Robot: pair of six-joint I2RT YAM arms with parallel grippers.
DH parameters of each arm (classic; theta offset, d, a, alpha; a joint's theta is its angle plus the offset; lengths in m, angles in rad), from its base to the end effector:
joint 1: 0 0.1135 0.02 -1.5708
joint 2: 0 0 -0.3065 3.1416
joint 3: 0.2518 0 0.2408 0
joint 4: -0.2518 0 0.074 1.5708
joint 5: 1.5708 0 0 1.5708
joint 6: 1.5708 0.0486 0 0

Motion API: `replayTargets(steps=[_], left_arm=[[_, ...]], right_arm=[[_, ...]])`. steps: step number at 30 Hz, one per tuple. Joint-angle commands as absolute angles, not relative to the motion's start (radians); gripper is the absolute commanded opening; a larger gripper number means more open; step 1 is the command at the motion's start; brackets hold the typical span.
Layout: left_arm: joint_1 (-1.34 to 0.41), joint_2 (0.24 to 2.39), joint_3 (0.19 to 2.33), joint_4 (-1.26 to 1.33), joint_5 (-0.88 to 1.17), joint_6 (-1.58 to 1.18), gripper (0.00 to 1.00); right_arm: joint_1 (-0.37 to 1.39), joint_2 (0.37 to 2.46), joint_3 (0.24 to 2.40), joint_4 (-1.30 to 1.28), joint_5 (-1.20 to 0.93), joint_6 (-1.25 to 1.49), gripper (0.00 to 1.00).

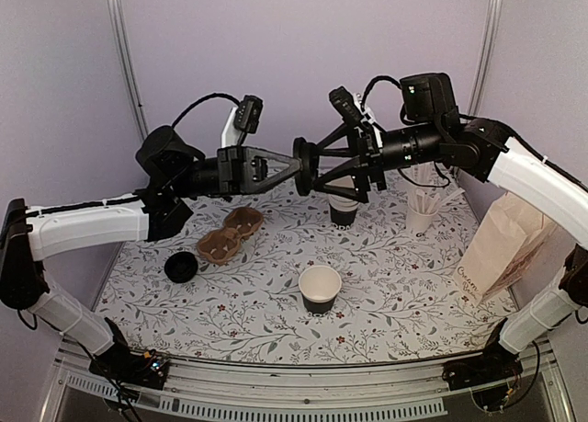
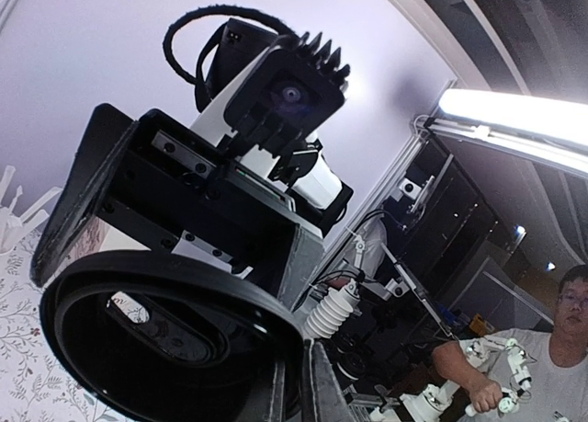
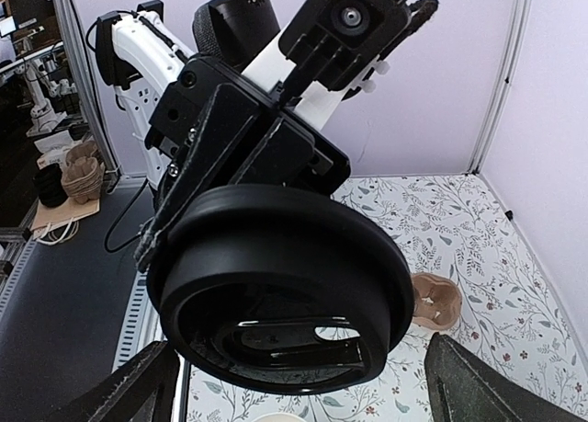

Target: Pack the takeout coffee

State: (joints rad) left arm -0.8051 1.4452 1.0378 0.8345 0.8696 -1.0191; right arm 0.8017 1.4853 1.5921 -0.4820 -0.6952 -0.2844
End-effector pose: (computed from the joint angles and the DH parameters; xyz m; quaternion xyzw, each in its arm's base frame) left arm 0.1918 -0.2531 0.4239 0.2998 0.5259 -0.7426 0.2865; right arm 0.2022 0.2537 0.4626 -0.5657 0.5663 0.4075 0.4395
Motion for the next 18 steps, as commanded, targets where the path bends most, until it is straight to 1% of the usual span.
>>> replayTargets(steps=[1,8,18], left_arm=[[-0.822,1.460,1.014,0.897,0.838,-1.035,0.05],[-0.822,1.471,1.006,0.913,0.830,-1.045,0.05],[-0.825,1.477,0.988,0.968,0.825,-1.080,0.05]], right_arm=[[0.810,1.480,1.606,-0.446,-0.655,-0.247,0.97],[0.813,1.483,1.609,-0.446,-0.694,-0.243,0.99],[0.819,1.504,1.608,-0.442,-0.623,-0.230,0.99]])
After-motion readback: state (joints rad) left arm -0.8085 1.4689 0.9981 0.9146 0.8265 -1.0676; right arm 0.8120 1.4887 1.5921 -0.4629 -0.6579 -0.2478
